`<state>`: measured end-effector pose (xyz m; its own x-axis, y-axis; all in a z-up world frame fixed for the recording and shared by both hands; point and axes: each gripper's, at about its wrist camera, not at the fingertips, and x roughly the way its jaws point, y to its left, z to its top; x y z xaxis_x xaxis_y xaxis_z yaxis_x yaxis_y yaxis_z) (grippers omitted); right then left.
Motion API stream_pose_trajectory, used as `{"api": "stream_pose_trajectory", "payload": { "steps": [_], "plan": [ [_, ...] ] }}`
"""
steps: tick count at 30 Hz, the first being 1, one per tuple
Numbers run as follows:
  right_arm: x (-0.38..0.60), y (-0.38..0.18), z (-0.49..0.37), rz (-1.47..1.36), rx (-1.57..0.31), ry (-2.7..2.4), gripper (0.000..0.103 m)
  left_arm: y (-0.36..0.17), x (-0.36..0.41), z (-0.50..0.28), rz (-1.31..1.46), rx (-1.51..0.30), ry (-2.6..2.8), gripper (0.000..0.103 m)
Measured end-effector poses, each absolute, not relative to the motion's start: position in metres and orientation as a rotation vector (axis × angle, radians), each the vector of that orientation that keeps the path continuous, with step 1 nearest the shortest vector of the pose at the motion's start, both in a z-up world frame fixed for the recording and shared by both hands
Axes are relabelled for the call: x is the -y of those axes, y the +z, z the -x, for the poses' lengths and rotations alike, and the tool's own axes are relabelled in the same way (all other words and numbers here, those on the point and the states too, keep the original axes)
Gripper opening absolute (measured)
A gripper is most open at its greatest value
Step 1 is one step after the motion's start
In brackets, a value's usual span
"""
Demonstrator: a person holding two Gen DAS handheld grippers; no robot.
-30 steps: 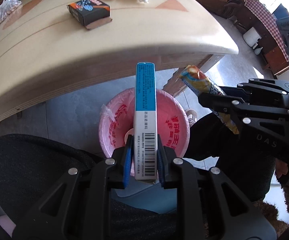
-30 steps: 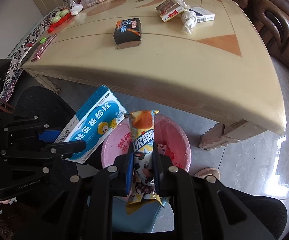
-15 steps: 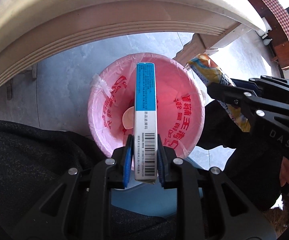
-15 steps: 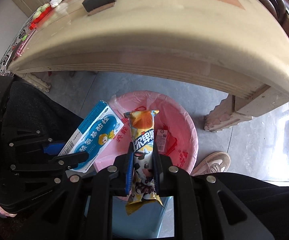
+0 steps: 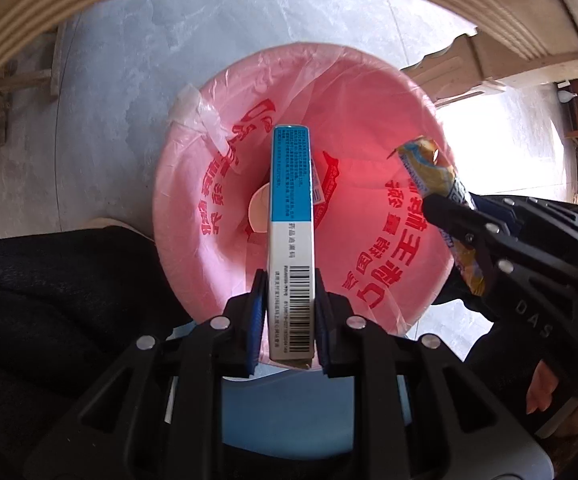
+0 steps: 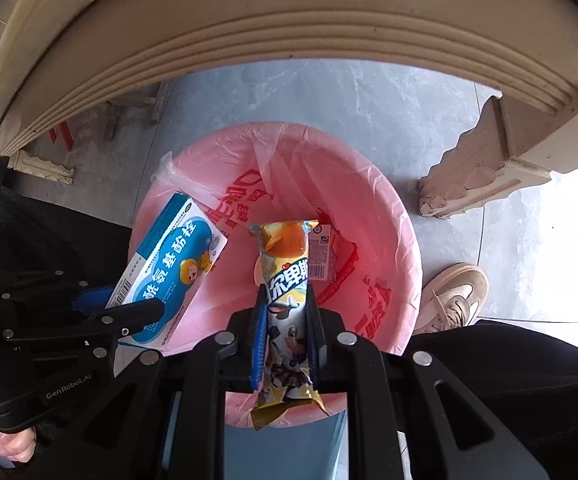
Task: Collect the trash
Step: 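Open both tools to drop the medicine box and ice-cream bar into the bin, then raise both tools back over the table toward the black snack box and tissue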
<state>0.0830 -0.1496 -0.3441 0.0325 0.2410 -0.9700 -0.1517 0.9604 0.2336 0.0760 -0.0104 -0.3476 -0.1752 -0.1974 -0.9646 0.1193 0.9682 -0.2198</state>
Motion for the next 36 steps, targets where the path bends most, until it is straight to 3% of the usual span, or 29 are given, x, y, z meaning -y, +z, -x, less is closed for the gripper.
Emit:
{"api": "stream_pose_trajectory", "payload": {
  "steps": [8,21,23,25,26,36],
  "plan": [
    [0.146,-0.385,-0.087,-0.105,-1.615,0.301,0.017,-0.381,0.013,-0.086,0.090,-1.825,-0.253,0.022],
    [0.149,-0.398,-0.092,-0.124,-1.661,0.301,0.018,-0.389,0.016,-0.088,0.090,-1.855,-0.226,0.022],
    [0.146,-0.397,-0.092,-0.106,-1.659,0.305,0.024,-0.388,0.013,-0.090,0.099,-1.855,-0.227,0.022],
    [0.144,-0.395,-0.092,-0.090,-1.644,0.300,0.042,-0.386,0.012,-0.091,0.101,-1.849,-0.228,0.027],
    [0.143,-0.394,-0.092,-0.080,-1.640,0.293,0.044,-0.389,0.011,-0.092,0.096,-1.847,-0.224,0.033],
    [0.150,-0.392,-0.093,-0.102,-1.639,0.272,0.044,-0.381,0.001,-0.093,0.110,-1.831,-0.187,0.054]
  ]
}}
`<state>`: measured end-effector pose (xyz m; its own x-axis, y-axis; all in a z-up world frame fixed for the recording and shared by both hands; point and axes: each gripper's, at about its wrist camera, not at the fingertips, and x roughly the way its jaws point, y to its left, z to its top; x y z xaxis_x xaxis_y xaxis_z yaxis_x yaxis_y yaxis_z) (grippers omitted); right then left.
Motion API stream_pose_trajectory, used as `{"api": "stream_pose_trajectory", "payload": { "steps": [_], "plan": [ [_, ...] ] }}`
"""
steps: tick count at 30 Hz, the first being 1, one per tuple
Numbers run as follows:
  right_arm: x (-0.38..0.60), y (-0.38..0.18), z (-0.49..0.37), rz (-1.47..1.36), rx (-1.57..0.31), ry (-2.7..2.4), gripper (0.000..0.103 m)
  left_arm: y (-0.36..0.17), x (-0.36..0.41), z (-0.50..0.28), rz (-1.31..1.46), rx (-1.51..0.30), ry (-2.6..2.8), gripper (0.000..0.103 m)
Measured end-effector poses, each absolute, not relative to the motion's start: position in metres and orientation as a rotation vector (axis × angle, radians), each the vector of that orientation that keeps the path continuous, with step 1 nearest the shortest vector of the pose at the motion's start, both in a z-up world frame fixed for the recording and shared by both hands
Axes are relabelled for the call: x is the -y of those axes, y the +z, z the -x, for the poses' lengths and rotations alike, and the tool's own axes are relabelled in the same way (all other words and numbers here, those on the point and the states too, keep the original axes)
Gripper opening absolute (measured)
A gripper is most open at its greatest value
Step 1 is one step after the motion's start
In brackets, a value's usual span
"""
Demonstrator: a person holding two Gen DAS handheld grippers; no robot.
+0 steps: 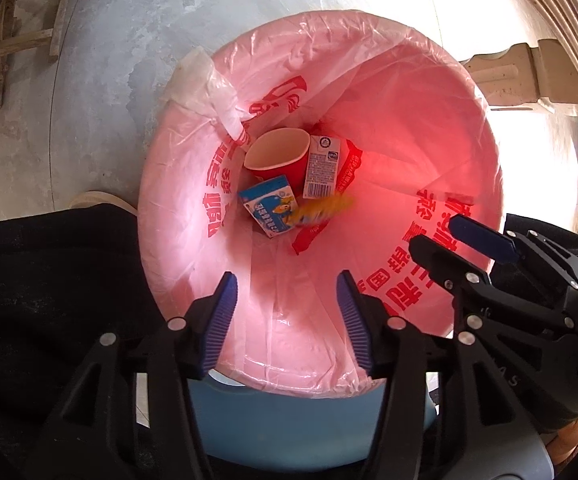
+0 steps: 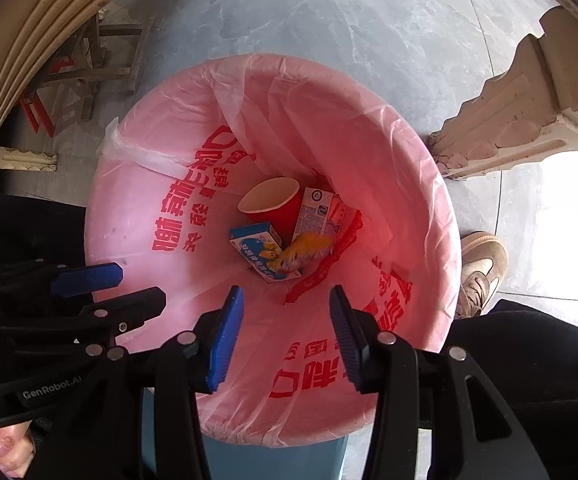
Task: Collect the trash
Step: 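Raise both tools back over the table toward the black snack box and tissue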
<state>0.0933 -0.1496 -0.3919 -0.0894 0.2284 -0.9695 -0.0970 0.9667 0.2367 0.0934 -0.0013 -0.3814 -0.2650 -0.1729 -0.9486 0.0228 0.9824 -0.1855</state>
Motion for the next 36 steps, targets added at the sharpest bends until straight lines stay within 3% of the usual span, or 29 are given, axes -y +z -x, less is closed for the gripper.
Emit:
{"api": "stream_pose_trajectory", "payload": {
  "steps": [11,15,17,19,20,23,28,36],
  "plan": [
    [0.144,-0.359,-0.089,-0.084,-1.546,0.301,0.046,-0.336,0.000,-0.086,0.020,-1.691,-0.166,0.056],
    [0.141,-0.285,-0.068,-0.072,-1.401,0.410,0.046,-0.264,-0.008,-0.077,0.034,-1.590,-0.205,0.060],
    [0.145,-0.235,-0.061,-0.087,-1.307,0.479,0.054,-0.214,-0.017,-0.076,0.042,-1.508,-0.234,0.067],
    [0.155,-0.183,-0.061,-0.087,-1.196,0.512,0.083,-0.166,-0.023,-0.081,0.009,-1.414,-0.221,0.074],
    [0.161,-0.158,-0.063,-0.082,-1.141,0.510,0.086,-0.145,-0.026,-0.085,-0.010,-1.372,-0.203,0.075],
    [0.181,-0.089,-0.077,-0.067,-1.017,0.507,0.086,-0.085,-0.031,-0.100,-0.070,-1.262,-0.143,0.083],
    [0.220,0.003,-0.109,-0.101,-0.856,0.514,0.087,-0.007,-0.039,-0.130,-0.041,-1.179,-0.127,0.083],
    [0.237,0.070,-0.161,-0.075,-0.757,0.474,0.087,0.069,-0.036,-0.169,0.006,-1.118,-0.147,0.083]
  ]
}}
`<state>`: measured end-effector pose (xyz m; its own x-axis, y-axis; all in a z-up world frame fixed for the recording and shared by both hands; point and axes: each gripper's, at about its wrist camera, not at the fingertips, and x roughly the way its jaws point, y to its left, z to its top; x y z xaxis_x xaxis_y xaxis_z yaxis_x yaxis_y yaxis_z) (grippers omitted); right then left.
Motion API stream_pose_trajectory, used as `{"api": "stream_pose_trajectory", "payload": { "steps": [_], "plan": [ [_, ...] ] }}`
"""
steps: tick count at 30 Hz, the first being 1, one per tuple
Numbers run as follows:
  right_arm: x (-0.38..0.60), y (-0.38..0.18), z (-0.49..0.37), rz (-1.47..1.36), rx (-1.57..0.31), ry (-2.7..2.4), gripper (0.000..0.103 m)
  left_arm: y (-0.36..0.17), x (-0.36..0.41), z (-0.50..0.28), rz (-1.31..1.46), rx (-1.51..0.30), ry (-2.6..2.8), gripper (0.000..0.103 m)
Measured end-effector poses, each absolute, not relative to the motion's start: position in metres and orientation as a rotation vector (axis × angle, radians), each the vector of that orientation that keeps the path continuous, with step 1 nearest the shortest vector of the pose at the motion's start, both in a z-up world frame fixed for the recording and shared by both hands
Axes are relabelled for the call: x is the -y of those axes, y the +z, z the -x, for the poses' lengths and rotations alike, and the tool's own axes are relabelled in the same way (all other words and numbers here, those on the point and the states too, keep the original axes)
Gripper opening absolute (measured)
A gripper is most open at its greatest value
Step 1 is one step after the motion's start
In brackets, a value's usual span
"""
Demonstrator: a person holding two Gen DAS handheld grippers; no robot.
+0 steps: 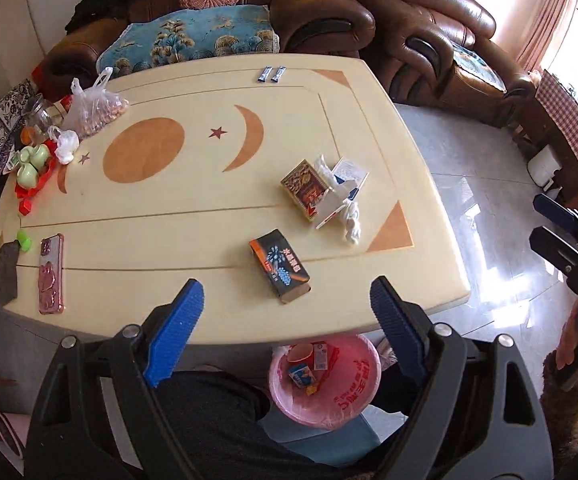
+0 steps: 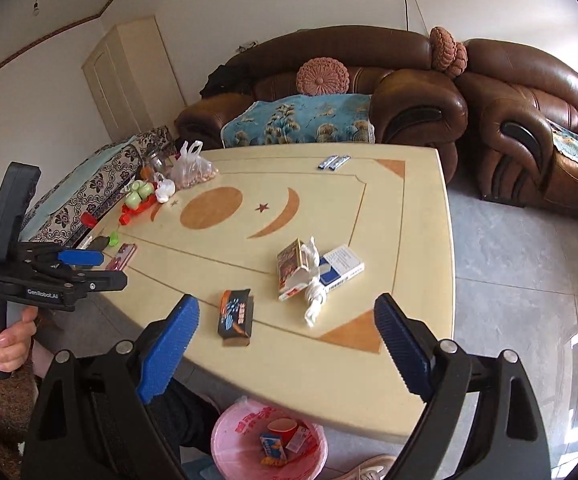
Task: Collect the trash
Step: 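Raise both tools back over the table toward the black snack box and tissue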
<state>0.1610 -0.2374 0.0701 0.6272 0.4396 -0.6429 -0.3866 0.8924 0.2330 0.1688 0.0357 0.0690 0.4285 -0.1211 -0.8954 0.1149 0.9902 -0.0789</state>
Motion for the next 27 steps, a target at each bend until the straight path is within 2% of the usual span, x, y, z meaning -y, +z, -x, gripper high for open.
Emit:
{"api": "stream_pose_trajectory", "payload": {
  "steps": [6,27],
  "plan": [
    [0.238,0.071,-0.188,-0.056,-0.758,0.489,0.087,0.075,-0.025,-0.191,-0.025,-1.130,-0.120,0.084],
    [0.211,-0.004,-0.264,-0.029,-0.917,0.528,0.087,-0.038,-0.009,-0.255,-0.029,-1.396,-0.091,0.084]
  ]
}}
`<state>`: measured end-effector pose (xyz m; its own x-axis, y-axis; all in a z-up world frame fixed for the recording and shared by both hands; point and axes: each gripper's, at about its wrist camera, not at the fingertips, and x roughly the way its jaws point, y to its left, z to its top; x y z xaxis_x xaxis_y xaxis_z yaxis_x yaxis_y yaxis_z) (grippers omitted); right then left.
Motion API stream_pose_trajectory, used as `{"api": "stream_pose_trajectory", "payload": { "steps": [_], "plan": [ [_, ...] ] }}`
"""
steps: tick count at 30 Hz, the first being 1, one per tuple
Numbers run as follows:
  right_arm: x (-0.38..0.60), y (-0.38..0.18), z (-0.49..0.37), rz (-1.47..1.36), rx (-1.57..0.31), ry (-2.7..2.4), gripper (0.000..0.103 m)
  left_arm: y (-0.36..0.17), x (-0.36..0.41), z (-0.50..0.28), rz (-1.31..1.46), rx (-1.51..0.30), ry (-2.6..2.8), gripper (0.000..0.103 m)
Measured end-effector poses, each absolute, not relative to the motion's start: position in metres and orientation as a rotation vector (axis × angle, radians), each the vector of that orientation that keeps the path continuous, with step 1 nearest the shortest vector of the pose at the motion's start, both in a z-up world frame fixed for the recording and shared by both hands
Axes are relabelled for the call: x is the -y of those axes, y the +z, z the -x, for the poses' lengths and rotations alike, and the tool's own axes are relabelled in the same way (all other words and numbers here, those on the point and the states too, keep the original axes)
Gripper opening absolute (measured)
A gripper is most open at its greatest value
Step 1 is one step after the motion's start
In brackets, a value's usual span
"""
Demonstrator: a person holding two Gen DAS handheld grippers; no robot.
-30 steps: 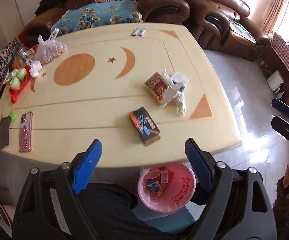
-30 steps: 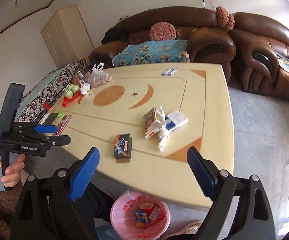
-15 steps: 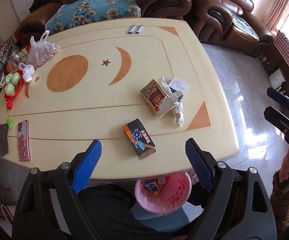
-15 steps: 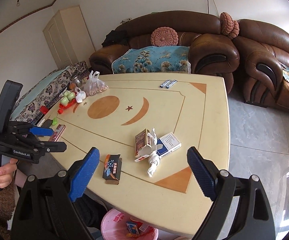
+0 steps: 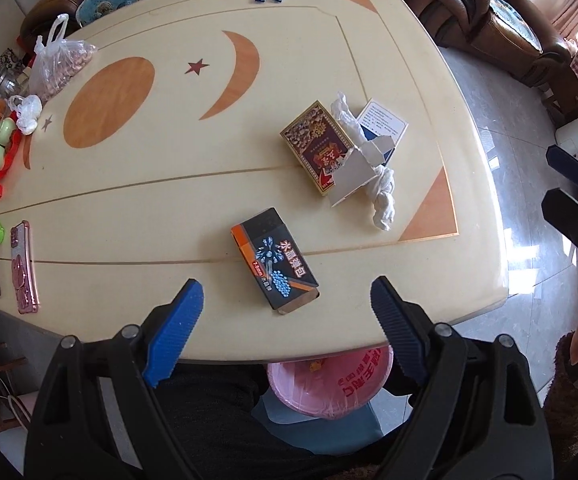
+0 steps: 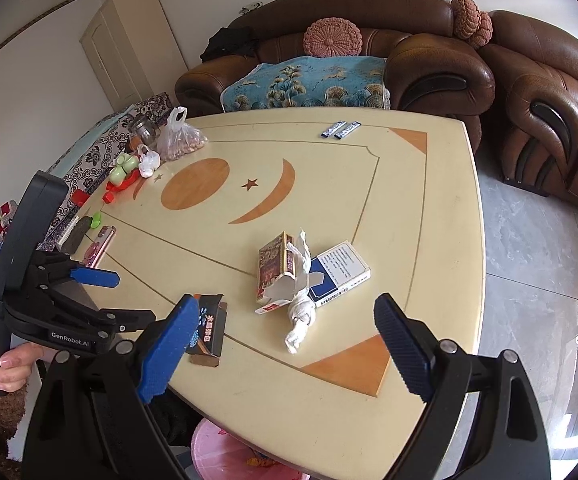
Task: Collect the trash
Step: 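Raise both tools back over the table toward the black snack box and tissue, then grasp the black snack box with the left tool while the right tool grasps the white tissue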
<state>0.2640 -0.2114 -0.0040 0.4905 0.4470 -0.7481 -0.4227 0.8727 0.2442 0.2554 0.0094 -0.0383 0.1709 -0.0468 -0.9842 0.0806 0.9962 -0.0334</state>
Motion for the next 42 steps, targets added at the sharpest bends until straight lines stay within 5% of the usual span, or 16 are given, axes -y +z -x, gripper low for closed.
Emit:
{"api": "stream_pose_trajectory", "payload": {
  "steps": [36,42],
  "plan": [
    [0.152,-0.153,-0.325,0.137,-1.145,0.544,0.087,-0.155,-0.026,-0.299,0.051,-1.644,-0.043,0.084],
    [0.139,-0.163,-0.329,0.192,-1.143,0.541,0.073,-0.170,-0.038,-0.303,0.047,-1.664,-0.027,0.084]
  ]
}}
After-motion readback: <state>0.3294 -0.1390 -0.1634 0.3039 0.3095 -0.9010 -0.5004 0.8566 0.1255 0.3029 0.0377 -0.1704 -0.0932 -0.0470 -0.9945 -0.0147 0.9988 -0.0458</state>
